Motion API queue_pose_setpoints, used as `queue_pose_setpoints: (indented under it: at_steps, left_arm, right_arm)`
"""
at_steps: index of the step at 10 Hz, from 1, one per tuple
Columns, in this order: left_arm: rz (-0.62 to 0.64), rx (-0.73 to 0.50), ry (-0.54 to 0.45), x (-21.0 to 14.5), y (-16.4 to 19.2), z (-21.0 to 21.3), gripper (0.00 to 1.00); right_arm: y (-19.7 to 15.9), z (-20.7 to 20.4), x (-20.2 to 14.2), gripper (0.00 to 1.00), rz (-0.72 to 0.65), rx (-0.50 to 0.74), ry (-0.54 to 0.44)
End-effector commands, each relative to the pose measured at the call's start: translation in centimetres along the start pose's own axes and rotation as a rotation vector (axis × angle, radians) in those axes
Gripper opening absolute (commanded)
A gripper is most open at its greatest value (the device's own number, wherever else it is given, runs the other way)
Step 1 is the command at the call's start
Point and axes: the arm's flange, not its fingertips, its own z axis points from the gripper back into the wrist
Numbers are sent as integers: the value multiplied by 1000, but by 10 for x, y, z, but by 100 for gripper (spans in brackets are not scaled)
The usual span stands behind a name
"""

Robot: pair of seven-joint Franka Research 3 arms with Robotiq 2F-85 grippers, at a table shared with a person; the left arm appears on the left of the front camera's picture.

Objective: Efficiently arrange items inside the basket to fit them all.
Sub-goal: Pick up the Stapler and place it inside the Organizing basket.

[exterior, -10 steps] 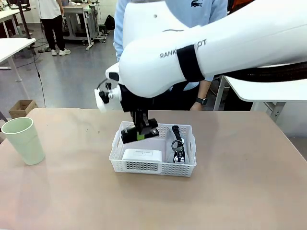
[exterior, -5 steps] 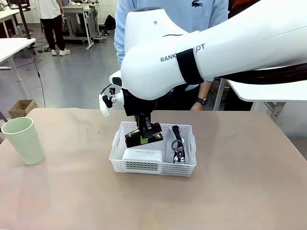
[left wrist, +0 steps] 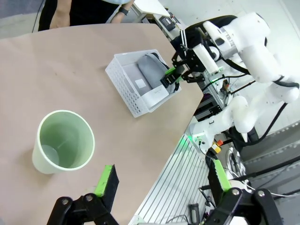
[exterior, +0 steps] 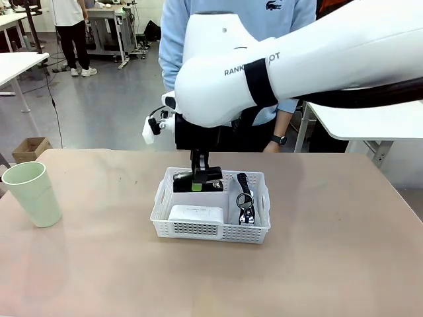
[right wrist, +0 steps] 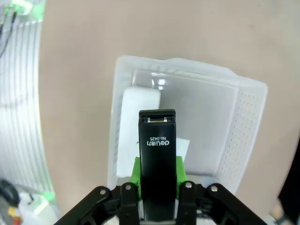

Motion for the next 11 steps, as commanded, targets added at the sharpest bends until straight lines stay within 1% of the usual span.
queue_pose_setpoints:
  at_steps: [1, 3, 6, 9, 11]
  left_arm:
    - [3, 8, 8, -2, -2, -1, 100]
    - [3, 8, 8, -2, -2, -1, 100]
    - [3, 8, 8, -2, -2, -1, 100]
    - [3, 8, 8, -2, -2, -1, 100]
    - [3, 8, 8, -2, -2, -1, 100]
  right_arm:
    - [-24, -14, 8, 32, -96, -1, -95]
    - [-51, -23, 12, 32, -106, -4, -51]
    - [-68, -33, 12, 32, -124, 22, 30]
    - [-71, -40, 9, 32, -129, 35, 54]
    - [-71, -56, 9, 32, -131, 54, 66]
